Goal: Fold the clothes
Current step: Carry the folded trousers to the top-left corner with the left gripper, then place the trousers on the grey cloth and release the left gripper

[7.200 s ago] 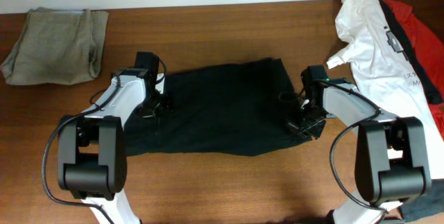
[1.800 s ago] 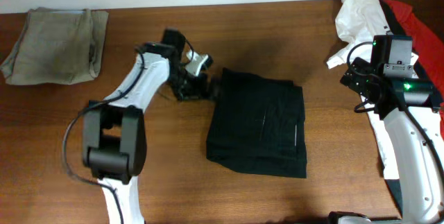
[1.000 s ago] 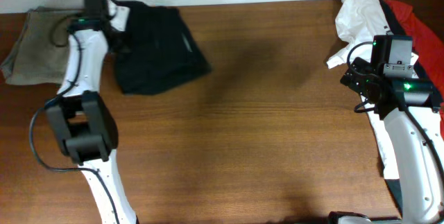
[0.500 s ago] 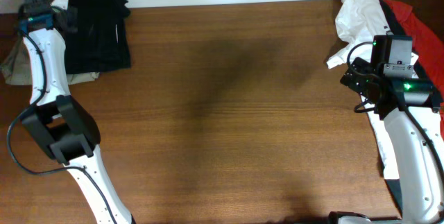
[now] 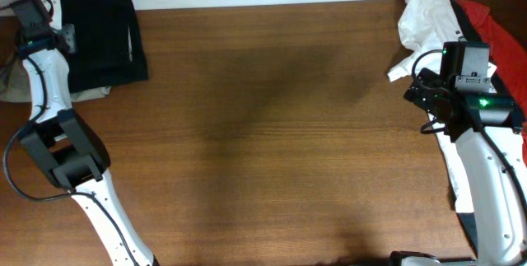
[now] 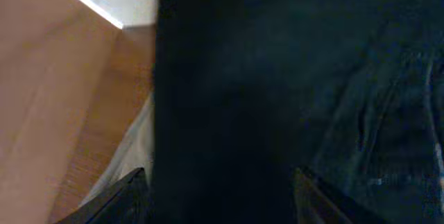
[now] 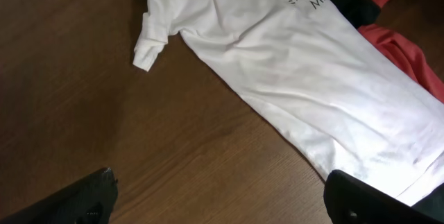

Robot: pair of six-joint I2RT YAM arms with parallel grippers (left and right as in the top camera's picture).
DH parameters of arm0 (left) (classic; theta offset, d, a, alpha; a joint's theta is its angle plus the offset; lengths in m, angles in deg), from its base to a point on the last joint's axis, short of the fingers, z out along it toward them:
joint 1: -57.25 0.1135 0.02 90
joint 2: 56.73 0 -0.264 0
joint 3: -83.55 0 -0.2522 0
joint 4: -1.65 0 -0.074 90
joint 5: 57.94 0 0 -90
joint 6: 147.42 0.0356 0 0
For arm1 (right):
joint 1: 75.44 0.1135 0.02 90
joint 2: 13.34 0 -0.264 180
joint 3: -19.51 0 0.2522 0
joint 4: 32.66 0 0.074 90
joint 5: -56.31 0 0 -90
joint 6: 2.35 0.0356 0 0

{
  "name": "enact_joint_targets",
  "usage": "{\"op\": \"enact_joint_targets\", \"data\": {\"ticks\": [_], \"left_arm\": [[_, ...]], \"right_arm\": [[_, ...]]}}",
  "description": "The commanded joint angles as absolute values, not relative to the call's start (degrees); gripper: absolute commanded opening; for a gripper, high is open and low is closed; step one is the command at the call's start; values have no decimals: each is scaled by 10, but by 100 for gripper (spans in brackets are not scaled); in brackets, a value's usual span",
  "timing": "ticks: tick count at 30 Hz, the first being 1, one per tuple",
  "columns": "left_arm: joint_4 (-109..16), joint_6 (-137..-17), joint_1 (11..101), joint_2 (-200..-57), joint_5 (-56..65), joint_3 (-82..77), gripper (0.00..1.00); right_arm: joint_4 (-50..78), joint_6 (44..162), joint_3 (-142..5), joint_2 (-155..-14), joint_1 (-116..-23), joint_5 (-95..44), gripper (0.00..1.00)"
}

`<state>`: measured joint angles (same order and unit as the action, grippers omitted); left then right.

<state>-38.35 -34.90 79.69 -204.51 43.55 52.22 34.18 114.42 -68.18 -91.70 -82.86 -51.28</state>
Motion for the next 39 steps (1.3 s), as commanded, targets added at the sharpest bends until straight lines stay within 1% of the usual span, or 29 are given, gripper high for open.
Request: {"op": "enact_joint_targets", "data": {"ticks": [1,2,3,4,5,6,7,8,9,13,14,15,16,18,19,20,21,22,23,24,26,32,33,34,36,39], "left_arm": [[-363,-353,807,-2049,512,532,83],[-364,-367,807,-2044,514,532,99],[-365,-401,807,-2040,514,532,99],[-373,-428,805,-2039,514,532,84],[-390,-448,803,-2039,513,532,35],[-419,-469,802,-2039,495,532,5],[-454,-479,803,-2040,432,532,1],[-484,-479,807,-2040,346,532,1],[-491,-479,810,-2044,329,532,1],[-508,-479,830,-2092,337,532,1],[-512,-480,837,-2105,371,532,1],[-512,-514,845,-2109,450,532,1],[-512,-531,852,-2106,505,533,1],[-514,-531,856,-2083,520,534,1],[-514,-541,854,-2045,507,534,8],[-514,-553,850,-2015,481,534,12],[-514,-553,847,-1990,449,534,18],[-520,-553,842,-1957,402,534,29],[-534,-553,838,-1930,356,534,29],[-562,-553,832,-1903,292,534,16],[-621,-553,821,-1907,205,529,14],[-670,-553,770,-2012,174,455,13],[-675,-553,764,-2019,172,446,8],[-679,-553,760,-2022,173,443,1],[-686,-553,757,-2016,172,442,0],[-697,-553,757,-1951,172,442,0]], "right_arm": [[342,1144,-689,-915,-830,-524,99],[342,1144,-689,-915,-830,-524,99],[342,1144,-689,-915,-830,-524,99],[342,1144,-689,-915,-830,-524,99],[342,1144,-689,-915,-830,-524,99],[342,1144,-689,-915,-830,-524,99],[342,1144,-689,-915,-830,-524,99],[342,1144,-689,-915,-830,-524,99],[342,1144,-689,-915,-830,-524,99],[342,1144,-689,-915,-830,-524,99],[342,1144,-689,-915,-830,-524,99],[342,1144,-689,-915,-830,-524,99],[342,1144,-689,-915,-830,-524,99],[342,1144,-689,-915,-830,-524,99],[342,1144,-689,-915,-830,-524,99],[342,1144,-689,-915,-830,-524,99],[342,1144,-689,-915,-830,-524,99],[342,1144,-689,-915,-830,-524,99],[342,1144,-689,-915,-830,-524,99],[342,1144,-689,-915,-830,-524,99],[342,1144,-689,-915,-830,-524,99],[342,1144,-689,-915,-830,-524,99],[342,1144,-689,-915,-830,-524,99],[342,1144,-689,-915,-830,-524,99],[342,1144,-689,-915,-830,-524,99],[342,1144,-689,-915,-830,-524,99]]}}
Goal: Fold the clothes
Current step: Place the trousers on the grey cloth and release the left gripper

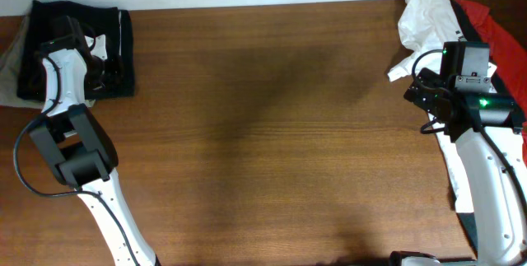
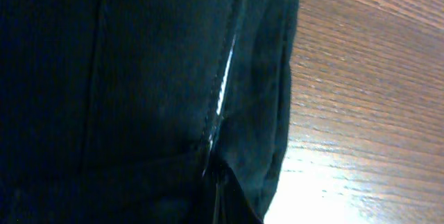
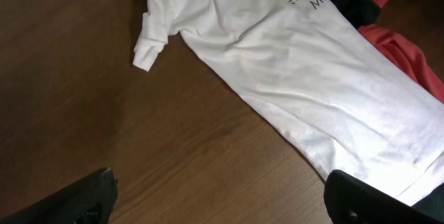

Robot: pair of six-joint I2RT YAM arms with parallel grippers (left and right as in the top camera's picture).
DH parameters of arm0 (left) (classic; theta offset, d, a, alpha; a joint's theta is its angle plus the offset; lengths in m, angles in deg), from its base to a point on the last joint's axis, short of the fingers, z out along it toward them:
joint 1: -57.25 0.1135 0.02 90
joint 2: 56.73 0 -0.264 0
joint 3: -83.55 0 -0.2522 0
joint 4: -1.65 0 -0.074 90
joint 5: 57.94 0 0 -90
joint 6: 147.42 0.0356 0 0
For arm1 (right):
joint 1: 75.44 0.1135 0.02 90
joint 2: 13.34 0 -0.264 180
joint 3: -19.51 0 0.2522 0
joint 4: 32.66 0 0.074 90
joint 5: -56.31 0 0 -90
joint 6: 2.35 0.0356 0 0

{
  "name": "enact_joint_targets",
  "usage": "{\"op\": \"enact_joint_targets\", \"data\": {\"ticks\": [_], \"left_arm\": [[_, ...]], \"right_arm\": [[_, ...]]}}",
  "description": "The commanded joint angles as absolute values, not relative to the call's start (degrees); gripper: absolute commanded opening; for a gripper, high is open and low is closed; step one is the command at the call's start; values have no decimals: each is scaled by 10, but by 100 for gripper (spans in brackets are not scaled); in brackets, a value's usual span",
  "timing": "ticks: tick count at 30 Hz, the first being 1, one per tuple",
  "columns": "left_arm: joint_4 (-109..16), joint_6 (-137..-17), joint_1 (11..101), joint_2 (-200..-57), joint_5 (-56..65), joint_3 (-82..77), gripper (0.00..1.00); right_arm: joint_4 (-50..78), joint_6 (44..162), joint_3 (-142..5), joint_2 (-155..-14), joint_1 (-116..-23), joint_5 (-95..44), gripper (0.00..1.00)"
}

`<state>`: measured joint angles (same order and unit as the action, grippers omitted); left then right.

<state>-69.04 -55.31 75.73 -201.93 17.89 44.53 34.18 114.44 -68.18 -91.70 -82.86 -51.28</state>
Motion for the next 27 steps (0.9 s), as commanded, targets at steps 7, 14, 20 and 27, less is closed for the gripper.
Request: {"op": "enact_joint_targets", "data": {"ticks": [7,14,20,27], "left_arm": [[-745,-553,757,-1682,100,442,98],[-818,-553,758,-1627,62,442,99],[-818,-553,758,-1627,65,442,99],[-818,-553,758,-1627,65,442,99]], "right_arm": [[322,1147,-689,-915,-830,-494,99],[323,1119,-715,-779,-830,-204,99],[349,1119,-715,-561,-830,-204,99],[395,1119,-690,-531,-822,-236,99]]}}
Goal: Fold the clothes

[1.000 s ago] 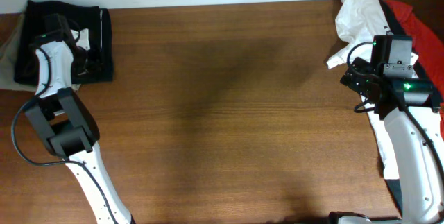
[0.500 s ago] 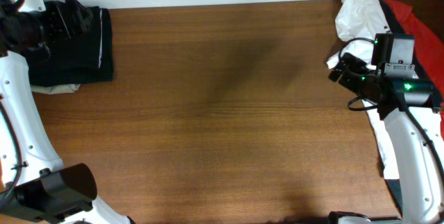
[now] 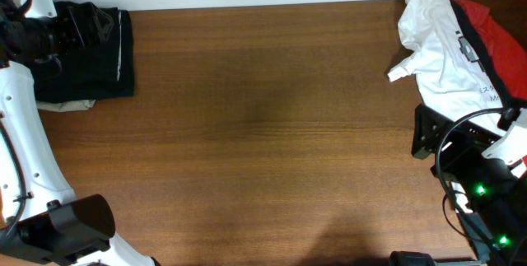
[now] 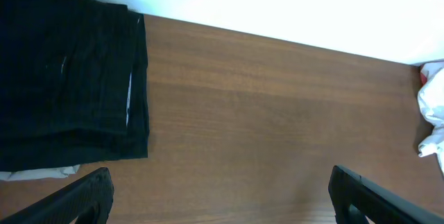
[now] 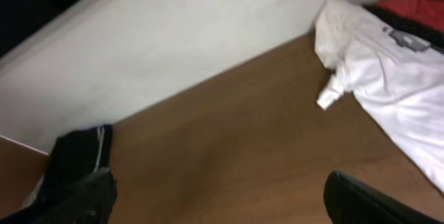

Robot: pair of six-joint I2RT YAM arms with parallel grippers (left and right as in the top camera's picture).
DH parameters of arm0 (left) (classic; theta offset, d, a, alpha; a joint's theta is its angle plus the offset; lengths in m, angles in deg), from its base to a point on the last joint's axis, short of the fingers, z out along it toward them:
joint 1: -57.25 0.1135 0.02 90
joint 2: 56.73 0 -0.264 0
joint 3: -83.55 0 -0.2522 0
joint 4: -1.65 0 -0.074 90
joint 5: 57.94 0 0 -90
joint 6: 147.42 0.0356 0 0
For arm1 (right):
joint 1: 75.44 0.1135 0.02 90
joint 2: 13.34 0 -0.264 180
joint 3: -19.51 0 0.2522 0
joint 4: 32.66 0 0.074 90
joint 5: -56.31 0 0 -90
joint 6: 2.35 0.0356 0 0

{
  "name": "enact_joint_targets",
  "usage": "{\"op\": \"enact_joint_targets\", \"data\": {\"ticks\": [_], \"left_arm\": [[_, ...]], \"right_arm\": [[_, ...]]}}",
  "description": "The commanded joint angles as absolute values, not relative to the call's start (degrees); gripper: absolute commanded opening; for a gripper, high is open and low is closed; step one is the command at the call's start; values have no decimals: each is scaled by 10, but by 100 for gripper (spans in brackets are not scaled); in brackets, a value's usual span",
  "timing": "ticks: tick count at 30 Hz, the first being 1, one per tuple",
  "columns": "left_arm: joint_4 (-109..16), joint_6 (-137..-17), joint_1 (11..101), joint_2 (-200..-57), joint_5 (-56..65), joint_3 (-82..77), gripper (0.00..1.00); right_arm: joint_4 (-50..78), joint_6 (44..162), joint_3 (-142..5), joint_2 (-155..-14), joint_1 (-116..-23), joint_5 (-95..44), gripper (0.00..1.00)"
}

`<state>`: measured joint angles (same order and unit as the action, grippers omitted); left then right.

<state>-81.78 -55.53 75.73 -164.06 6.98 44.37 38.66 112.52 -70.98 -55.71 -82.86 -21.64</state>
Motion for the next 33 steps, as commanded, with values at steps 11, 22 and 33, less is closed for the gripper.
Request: {"op": "enact_joint_targets", "data": {"ticks": [11,22,33], "left_arm": [[-818,-553,758,-1627,65,442,99],[-818,-553,758,-1627,65,442,99],[-818,-553,758,-1627,65,442,99]], "right_arm": [[-182,1192,48,-135,-761,-284,99],[-148,939,54,-135,-762,-295,99],[-148,939,54,-135,-762,-295,99]]}}
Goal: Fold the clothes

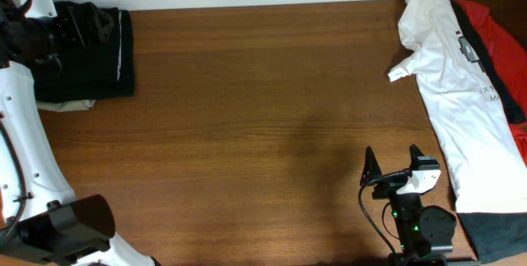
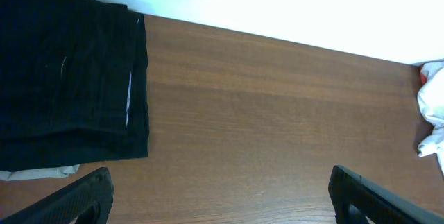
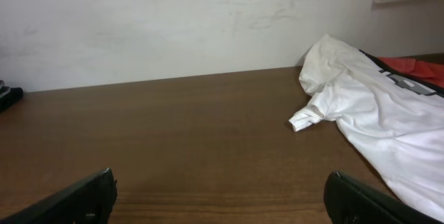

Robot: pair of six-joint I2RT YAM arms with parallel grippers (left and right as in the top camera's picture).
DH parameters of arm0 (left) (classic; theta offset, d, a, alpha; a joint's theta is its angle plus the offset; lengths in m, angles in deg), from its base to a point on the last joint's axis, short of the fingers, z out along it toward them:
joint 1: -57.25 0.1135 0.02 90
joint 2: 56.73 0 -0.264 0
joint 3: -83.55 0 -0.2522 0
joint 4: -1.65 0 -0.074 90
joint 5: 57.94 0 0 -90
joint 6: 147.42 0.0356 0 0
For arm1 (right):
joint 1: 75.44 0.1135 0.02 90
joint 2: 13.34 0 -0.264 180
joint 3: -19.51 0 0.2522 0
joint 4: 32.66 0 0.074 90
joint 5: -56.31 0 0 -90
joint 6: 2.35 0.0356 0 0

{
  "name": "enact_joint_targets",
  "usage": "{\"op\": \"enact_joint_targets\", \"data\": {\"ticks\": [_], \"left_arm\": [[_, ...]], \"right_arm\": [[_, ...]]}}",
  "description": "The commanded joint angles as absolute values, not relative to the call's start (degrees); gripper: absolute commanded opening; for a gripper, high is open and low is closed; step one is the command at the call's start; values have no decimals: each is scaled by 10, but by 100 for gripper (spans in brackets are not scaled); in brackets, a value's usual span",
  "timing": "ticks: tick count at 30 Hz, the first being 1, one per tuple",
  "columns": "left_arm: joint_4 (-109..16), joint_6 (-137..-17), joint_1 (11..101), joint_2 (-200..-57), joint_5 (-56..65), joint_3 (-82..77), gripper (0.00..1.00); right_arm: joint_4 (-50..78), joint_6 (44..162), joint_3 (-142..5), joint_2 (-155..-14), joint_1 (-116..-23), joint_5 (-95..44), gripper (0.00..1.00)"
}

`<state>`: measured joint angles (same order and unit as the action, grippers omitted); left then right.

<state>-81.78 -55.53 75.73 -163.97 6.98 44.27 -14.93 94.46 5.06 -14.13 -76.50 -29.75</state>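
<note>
A folded black garment (image 1: 86, 52) lies at the table's far left corner; it also shows as the black garment (image 2: 66, 85) in the left wrist view. My left gripper (image 2: 220, 182) is open and empty, held above the table beside it. A crumpled white T-shirt (image 1: 453, 77) stretches down the right side, seen as the white T-shirt (image 3: 368, 127) in the right wrist view. My right gripper (image 1: 391, 163) sits low near the front edge, left of the shirt, open with nothing between its fingers (image 3: 90, 193).
A beige cloth (image 1: 70, 105) peeks out under the black garment. A red garment (image 1: 494, 27) lies under the shirt at the far right, and a dark one (image 1: 494, 233) at the front right corner. A white wall (image 3: 173, 23) borders the far edge.
My right arm has drawn back from the right side to the front edge, and its camera now looks level across the table. The left arm and the clothes have not moved.
At first my left gripper was at the far left against the loosely spread black garment, and the right hung open over the white shirt. Then the left was on the black garment, now a compact fold. Later the left was raised and open, and the right withdrew.
</note>
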Motion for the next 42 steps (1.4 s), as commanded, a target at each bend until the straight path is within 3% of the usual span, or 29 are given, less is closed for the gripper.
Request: {"op": "enact_joint_targets", "data": {"ticks": [1,8,14,15,21,24,25,30,33,42], "left_arm": [[-818,-553,758,-1627,65,442,99],[-818,-553,693,-1562,65,398,99],[-803,-552,492,-1291,87,-19,99],[-758,-552,488,-1239,105,-85,99],[-219,-553,488,-831,143,-571,99],[-103,-561,504,-679,197,-725,99],[-100,-618,527,-645,224,-764,99],[-109,-655,562,-570,322,-822,99],[-169,-639,592,-570,323,-822,99],[-169,-636,604,-570,323,-822,99]], "right_arm": [[-148,939,54,-135,-762,-295,99],[-148,939,54,-135,-762,-295,99],[-148,939,54,-135,-762,-295,99],[-148,939,54,-135,-762,-295,99],[-148,939,54,-135,-762,-295,99],[-148,939,54,-135,-762,-295,99],[-148,939,54,-135,-762,-295,99],[-148,939,54,-135,-762,-295,99],[-148,939,54,-135,-762,-295,99],[-148,939,54,-135,-762,-295,99]]}}
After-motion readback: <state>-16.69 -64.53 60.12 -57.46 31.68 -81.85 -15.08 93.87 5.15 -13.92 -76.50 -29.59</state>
